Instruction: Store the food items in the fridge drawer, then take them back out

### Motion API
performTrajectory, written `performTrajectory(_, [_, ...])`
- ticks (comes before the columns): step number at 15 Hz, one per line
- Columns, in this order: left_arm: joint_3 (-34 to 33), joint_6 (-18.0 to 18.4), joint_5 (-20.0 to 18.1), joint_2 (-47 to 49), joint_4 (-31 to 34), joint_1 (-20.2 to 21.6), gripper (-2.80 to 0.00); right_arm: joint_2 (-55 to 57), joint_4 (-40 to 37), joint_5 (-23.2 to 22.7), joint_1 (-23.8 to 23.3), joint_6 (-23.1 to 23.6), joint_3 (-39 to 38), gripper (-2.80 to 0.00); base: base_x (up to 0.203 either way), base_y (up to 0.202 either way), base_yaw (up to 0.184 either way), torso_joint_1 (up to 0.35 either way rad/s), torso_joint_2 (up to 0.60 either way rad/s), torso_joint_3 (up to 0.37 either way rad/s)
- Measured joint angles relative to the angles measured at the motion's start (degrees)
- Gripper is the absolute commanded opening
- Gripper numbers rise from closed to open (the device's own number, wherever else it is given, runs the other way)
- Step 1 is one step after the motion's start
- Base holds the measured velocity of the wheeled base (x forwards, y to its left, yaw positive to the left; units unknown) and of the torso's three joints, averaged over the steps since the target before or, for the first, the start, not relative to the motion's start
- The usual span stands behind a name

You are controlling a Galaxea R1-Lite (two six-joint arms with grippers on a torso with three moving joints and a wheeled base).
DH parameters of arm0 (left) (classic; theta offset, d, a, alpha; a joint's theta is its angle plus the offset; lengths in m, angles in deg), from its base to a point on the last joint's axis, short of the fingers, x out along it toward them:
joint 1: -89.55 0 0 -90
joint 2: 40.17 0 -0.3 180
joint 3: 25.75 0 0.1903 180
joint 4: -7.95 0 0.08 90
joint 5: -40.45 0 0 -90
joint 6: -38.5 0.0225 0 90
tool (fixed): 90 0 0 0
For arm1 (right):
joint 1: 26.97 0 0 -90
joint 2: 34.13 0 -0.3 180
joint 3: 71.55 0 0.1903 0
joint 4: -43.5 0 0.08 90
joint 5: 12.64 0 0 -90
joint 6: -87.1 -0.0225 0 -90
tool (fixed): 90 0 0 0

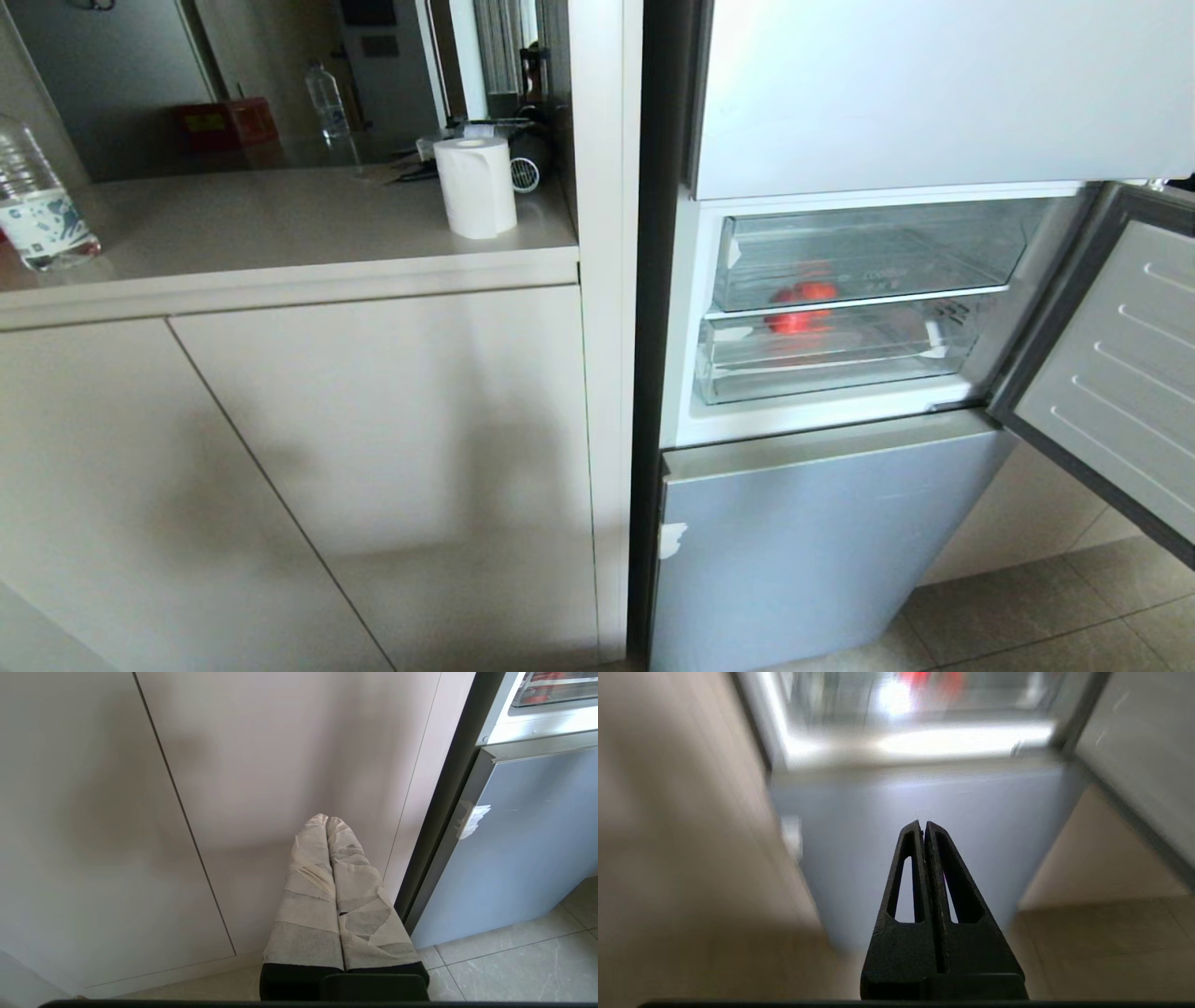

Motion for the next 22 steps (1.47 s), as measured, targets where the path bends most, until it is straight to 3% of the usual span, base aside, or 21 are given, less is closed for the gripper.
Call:
performTrajectory(1, [0.0, 0.0, 0.0, 0.0, 0.0, 0.0, -2.80, -3.2, -7.2, -2.7, -0.8, 1.6, -0.3, -2.80, 0.000, 0.000, 0.000, 0.000, 0.00, 0.000])
performTrajectory(3, [0.0, 0.0, 0.0, 0.0, 0.0, 0.0, -2.80, -6.8, -16.1, -11.5, -6.7, 4.2, -2.4, -2.80, 0.000, 0.000, 0.000, 0.000, 0.00, 0.000])
performTrajectory(5, [0.0, 0.0, 0.0, 0.0, 0.0, 0.0, -2.80, -8.6, -17.2, -18.9, -13.8, 6.2, -4.3, -2.80, 0.000, 0.000, 0.000, 0.000, 0.00, 0.000])
performTrajectory(6, [0.0, 0.0, 0.0, 0.0, 0.0, 0.0, -2.80, -9.1, -17.3, -20.2, -15.3, 5.9, -4.8, -2.80, 0.000, 0.000, 0.000, 0.000, 0.00, 0.000])
performTrajectory(8, [0.0, 0.0, 0.0, 0.0, 0.0, 0.0, -2.80, -9.8, -17.1, -19.5, -16.7, 6.1, -5.1, -2.80, 0.000, 0.000, 0.000, 0.000, 0.00, 0.000])
performTrajectory(11, [0.0, 0.0, 0.0, 0.0, 0.0, 0.0, -2.80, -10.1, -17.1, -19.8, -16.9, 10.4, -5.3, -2.80, 0.000, 0.000, 0.000, 0.000, 0.00, 0.000])
performTrajectory(13, [0.0, 0.0, 0.0, 0.0, 0.0, 0.0, -2.80, -10.2, -17.2, -20.1, -14.4, 11.4, -5.3, -2.80, 0.000, 0.000, 0.000, 0.000, 0.00, 0.000])
performTrajectory(17, [0.0, 0.0, 0.0, 0.0, 0.0, 0.0, -2.80, -10.3, -17.4, -19.8, -12.5, 7.4, -5.3, -2.80, 0.000, 0.000, 0.000, 0.000, 0.00, 0.000])
performTrajectory(22, [0.0, 0.0, 0.0, 0.0, 0.0, 0.0, -2.80, -13.0, -17.4, -21.6, -21.1, 10.0, -5.3, -2.80, 0.000, 0.000, 0.000, 0.000, 0.00, 0.000])
